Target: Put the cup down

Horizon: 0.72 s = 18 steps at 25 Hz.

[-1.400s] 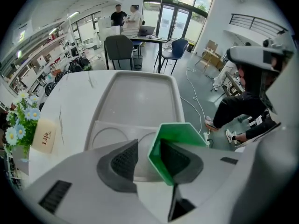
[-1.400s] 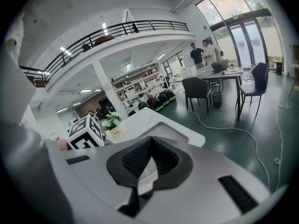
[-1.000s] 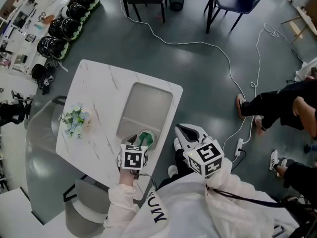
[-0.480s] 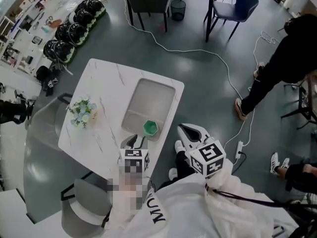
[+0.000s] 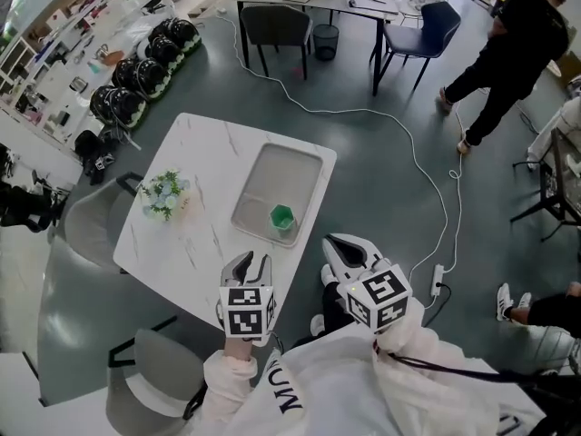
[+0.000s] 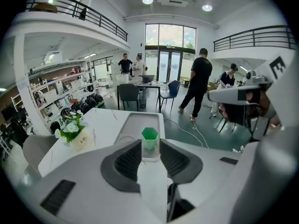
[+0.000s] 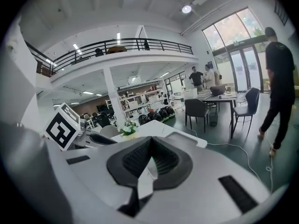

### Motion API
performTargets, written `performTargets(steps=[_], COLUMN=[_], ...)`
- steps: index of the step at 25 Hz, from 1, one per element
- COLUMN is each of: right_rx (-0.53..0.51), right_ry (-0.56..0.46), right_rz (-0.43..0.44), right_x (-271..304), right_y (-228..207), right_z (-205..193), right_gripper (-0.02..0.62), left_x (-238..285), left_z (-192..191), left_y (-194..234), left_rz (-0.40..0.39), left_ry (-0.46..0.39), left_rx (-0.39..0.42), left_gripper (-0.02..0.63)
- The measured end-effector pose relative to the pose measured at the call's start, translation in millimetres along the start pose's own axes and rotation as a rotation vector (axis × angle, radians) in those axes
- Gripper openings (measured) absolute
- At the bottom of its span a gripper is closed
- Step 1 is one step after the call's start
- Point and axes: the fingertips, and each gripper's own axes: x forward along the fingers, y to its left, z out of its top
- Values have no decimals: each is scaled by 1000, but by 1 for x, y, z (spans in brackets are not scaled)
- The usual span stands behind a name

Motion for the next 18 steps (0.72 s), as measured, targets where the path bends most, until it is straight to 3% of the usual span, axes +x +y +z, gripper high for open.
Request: performTargets(steps=[6, 18], right_rx=[-23, -54], right_ry=[-53, -113], right_rz=[-7, 2], right_x=[-37, -88], right_y=[35, 85], right_z=[-1, 1], right_gripper=[6, 6], left_x=[-51, -128], left_z=[-3, -14], left_y=[-19, -43], left_rz=[-24, 0], left_ry=[-119, -303], left_rx=[-21, -24], left_gripper=[127, 11])
